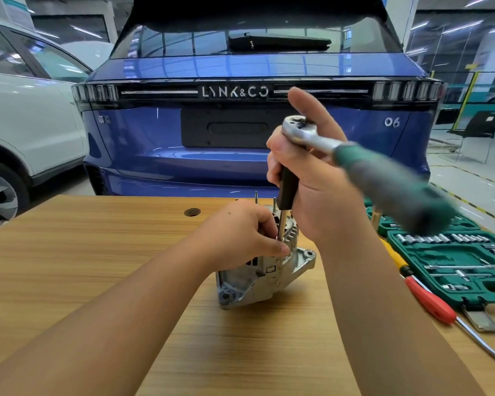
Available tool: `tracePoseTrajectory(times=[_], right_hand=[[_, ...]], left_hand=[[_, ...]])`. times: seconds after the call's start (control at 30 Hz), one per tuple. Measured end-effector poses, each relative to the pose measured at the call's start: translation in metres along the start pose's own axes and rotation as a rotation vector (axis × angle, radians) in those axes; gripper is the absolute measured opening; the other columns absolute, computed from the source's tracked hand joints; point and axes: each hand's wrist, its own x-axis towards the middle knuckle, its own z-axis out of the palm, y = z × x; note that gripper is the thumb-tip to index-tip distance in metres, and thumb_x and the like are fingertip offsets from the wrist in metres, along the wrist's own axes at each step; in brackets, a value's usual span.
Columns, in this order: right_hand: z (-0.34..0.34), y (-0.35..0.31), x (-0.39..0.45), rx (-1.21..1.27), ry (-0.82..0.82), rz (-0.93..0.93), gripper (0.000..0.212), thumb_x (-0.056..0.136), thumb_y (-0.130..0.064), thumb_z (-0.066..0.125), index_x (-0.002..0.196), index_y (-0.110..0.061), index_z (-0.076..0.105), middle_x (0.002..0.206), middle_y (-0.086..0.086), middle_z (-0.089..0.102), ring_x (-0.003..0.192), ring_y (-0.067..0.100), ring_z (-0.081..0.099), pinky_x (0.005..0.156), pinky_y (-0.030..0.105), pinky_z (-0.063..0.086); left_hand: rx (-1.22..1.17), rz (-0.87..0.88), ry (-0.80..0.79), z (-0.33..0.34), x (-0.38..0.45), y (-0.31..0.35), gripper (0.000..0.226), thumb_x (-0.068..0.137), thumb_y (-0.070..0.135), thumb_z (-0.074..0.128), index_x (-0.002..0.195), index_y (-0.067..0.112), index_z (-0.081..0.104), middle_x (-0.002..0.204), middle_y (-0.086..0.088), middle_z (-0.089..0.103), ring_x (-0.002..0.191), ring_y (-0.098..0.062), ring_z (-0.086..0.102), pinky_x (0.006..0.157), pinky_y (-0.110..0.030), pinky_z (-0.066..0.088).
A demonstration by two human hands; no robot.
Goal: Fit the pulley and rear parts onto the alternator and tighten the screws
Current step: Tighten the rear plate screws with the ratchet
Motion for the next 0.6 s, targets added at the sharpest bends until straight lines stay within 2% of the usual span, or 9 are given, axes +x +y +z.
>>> tracePoseTrajectory(times=[0.07, 0.13, 0.2, 0.27, 0.33, 0.4, 0.5, 0.6], right_hand=[[-0.003, 0.001, 0.0, 0.062, -0.06, 0.009, 0.05, 0.096, 0.007, 0.056, 0.12, -0.034, 0.07, 0.082, -0.001, 0.063, 0.065, 0.017, 0.043, 0.06, 0.028, 0.039], [-0.006, 0.0, 0.001, 0.091, -0.079, 0.035, 0.049, 0.096, 0.005, 0.05, 0.12, -0.034, 0.07, 0.086, 0.002, 0.066, 0.067, 0.017, 0.051, 0.062, 0.027, 0.043], [-0.009, -0.004, 0.003, 0.191, -0.101, 0.142, 0.049, 0.095, -0.002, 0.041, 0.118, -0.033, 0.073, 0.088, 0.006, 0.069, 0.068, 0.02, 0.059, 0.064, 0.03, 0.048], [-0.011, -0.007, 0.003, 0.286, -0.124, 0.214, 0.046, 0.094, -0.01, 0.037, 0.12, -0.028, 0.071, 0.09, 0.009, 0.069, 0.071, 0.023, 0.06, 0.067, 0.031, 0.049], [-0.008, -0.009, 0.003, 0.256, -0.105, 0.228, 0.036, 0.093, -0.023, 0.046, 0.122, -0.027, 0.067, 0.09, 0.009, 0.068, 0.071, 0.023, 0.058, 0.067, 0.032, 0.048], [-0.002, -0.009, 0.001, 0.228, -0.039, 0.229, 0.035, 0.09, -0.031, 0.056, 0.123, -0.022, 0.062, 0.086, 0.007, 0.066, 0.07, 0.021, 0.057, 0.065, 0.03, 0.048], [0.005, -0.012, -0.003, 0.03, 0.133, 0.163, 0.032, 0.089, -0.023, 0.066, 0.12, -0.014, 0.06, 0.071, 0.0, 0.058, 0.061, 0.014, 0.048, 0.058, 0.025, 0.043], [0.01, -0.012, -0.004, -0.184, 0.281, 0.127, 0.032, 0.086, -0.024, 0.074, 0.103, 0.0, 0.061, 0.061, 0.005, 0.043, 0.052, 0.018, 0.031, 0.048, 0.023, 0.033]], left_hand=[[0.008, -0.008, -0.018, -0.001, -0.001, 0.003, 0.019, 0.08, 0.046, 0.079, 0.091, 0.033, 0.071, 0.084, 0.016, 0.069, 0.078, -0.002, 0.065, 0.071, -0.032, 0.058], [0.013, -0.003, -0.014, 0.0, -0.002, 0.004, 0.017, 0.081, 0.046, 0.078, 0.087, 0.032, 0.07, 0.081, 0.012, 0.067, 0.075, -0.005, 0.063, 0.067, -0.029, 0.055], [0.012, 0.0, -0.002, 0.0, -0.002, 0.004, 0.017, 0.08, 0.045, 0.079, 0.082, 0.032, 0.068, 0.077, 0.01, 0.065, 0.07, -0.006, 0.061, 0.062, -0.028, 0.052], [0.002, -0.005, -0.01, 0.001, -0.001, 0.003, 0.017, 0.08, 0.045, 0.079, 0.083, 0.031, 0.069, 0.079, 0.01, 0.066, 0.073, -0.007, 0.062, 0.068, -0.032, 0.057], [0.005, -0.004, -0.021, 0.001, -0.001, 0.002, 0.017, 0.08, 0.045, 0.079, 0.087, 0.032, 0.071, 0.083, 0.011, 0.069, 0.078, -0.007, 0.065, 0.075, -0.037, 0.06], [-0.043, 0.02, 0.009, 0.002, 0.001, 0.0, 0.016, 0.078, 0.042, 0.083, 0.082, 0.035, 0.069, 0.08, 0.014, 0.069, 0.078, -0.006, 0.065, 0.072, -0.039, 0.058], [0.006, 0.031, 0.026, 0.003, 0.002, -0.001, 0.022, 0.076, 0.045, 0.083, 0.069, 0.039, 0.063, 0.064, 0.027, 0.06, 0.06, 0.007, 0.056, 0.051, -0.019, 0.041], [0.042, -0.005, 0.012, 0.005, 0.004, -0.002, 0.023, 0.077, 0.053, 0.079, 0.074, 0.035, 0.065, 0.066, 0.024, 0.062, 0.059, 0.007, 0.057, 0.049, -0.016, 0.039]])
